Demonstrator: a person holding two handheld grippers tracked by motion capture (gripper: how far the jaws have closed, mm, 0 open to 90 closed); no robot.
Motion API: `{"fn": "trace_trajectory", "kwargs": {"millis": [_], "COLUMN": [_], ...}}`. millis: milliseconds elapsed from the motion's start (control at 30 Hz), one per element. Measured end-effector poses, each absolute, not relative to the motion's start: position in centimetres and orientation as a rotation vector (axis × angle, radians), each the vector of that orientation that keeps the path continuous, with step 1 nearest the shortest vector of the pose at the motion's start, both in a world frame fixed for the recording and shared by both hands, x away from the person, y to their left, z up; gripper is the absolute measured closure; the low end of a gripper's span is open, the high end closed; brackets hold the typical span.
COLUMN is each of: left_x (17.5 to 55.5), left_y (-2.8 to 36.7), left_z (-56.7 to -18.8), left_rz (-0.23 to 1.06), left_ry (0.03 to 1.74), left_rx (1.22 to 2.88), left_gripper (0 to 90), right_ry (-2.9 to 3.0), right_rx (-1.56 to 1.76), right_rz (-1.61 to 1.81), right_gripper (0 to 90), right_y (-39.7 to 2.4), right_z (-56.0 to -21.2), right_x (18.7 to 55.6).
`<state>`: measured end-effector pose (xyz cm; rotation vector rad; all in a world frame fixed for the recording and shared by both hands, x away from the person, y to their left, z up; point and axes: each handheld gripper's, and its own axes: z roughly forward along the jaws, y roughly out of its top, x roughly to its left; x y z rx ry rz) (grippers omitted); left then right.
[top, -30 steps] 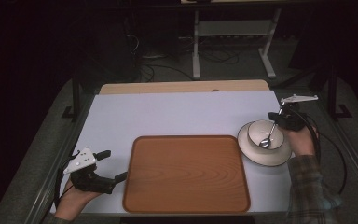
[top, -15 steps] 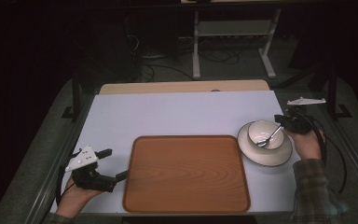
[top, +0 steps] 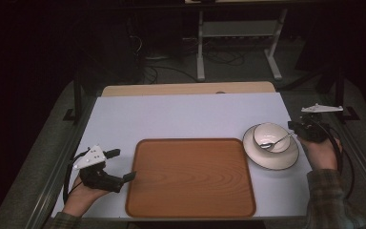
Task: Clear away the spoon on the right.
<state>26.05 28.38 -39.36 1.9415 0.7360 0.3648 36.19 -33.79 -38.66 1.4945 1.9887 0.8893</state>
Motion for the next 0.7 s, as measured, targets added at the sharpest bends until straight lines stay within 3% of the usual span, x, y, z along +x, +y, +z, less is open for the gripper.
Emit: {"fn": "trace_trajectory", "kwargs": {"millis": [700], "left_x": [26.2], "left_y": [28.5], "left_z": [-39.2], "left_rz": [0.365], "left_ry": [0.729], "left_rx": [1.935], "left_gripper": [0.0], "right_ry": [1.981], "right_rx": [1.51], "right_rz": [0.873], "right_gripper": [89.6], "right_y": [-34.2], "right_z": [-38.4], "right_x": [33.1]}}
